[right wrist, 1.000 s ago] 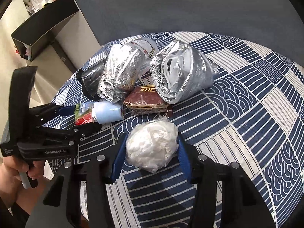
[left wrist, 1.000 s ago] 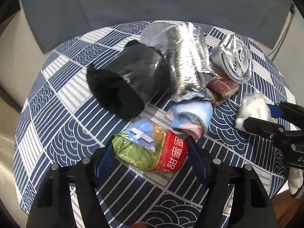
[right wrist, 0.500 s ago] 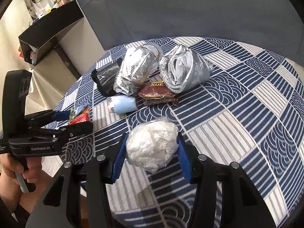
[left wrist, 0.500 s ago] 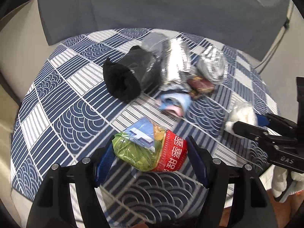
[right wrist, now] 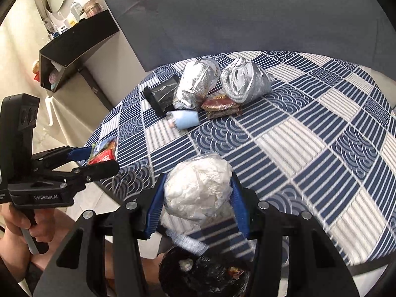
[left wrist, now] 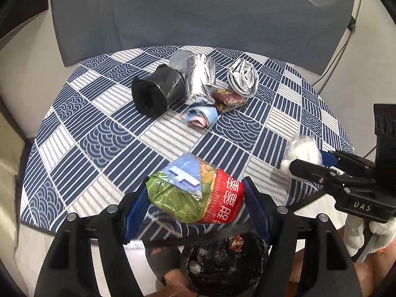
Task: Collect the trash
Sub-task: 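Carry both items over the bin and open both tools to drop them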
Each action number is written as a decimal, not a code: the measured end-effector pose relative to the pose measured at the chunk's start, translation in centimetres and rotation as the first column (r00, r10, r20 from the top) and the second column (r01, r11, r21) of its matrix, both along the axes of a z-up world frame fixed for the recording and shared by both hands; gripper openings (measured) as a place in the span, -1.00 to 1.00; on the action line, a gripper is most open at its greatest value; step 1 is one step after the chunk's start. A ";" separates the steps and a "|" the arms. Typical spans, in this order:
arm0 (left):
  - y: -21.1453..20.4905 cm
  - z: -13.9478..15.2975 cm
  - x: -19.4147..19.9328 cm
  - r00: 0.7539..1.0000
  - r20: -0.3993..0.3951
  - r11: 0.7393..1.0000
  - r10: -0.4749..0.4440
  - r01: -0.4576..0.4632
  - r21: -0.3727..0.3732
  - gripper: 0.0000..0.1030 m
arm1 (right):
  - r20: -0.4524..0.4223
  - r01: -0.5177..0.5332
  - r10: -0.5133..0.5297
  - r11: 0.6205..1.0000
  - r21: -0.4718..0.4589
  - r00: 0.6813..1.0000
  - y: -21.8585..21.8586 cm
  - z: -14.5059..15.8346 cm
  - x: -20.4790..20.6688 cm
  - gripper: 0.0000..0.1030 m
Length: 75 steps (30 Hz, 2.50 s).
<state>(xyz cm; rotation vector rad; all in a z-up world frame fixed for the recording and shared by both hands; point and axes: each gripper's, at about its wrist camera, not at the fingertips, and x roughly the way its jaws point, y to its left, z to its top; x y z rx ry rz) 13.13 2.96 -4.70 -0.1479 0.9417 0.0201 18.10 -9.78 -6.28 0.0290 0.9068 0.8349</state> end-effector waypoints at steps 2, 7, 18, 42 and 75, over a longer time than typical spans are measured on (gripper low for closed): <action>0.0 0.1 -1.1 1.000 0.002 1.000 0.006 -0.006 -0.007 0.36 | 0.000 0.001 -0.001 1.000 0.005 1.000 -0.3 0.1 -1.0 -0.02; -0.5 -0.1 -3.4 1.000 0.003 1.000 0.018 -0.018 -0.022 0.36 | -0.012 0.009 -0.009 1.000 0.011 1.000 -1.4 -0.1 -3.2 -0.02; -3.9 1.8 -7.6 0.997 0.067 0.999 -0.030 0.028 0.031 0.36 | -0.021 0.031 -0.031 0.999 0.015 0.999 -3.6 -0.3 -7.5 -0.02; -7.0 -5.3 -11.3 0.983 -0.147 0.993 -0.114 0.109 -0.040 0.36 | -0.097 0.020 -0.032 0.993 -0.120 0.995 -3.8 -3.7 -11.5 -0.01; -7.1 -10.3 -9.8 0.941 -0.321 0.994 -0.105 0.086 -0.073 0.44 | -0.249 0.008 -0.066 0.973 -0.229 0.966 -2.9 -8.4 -9.7 0.02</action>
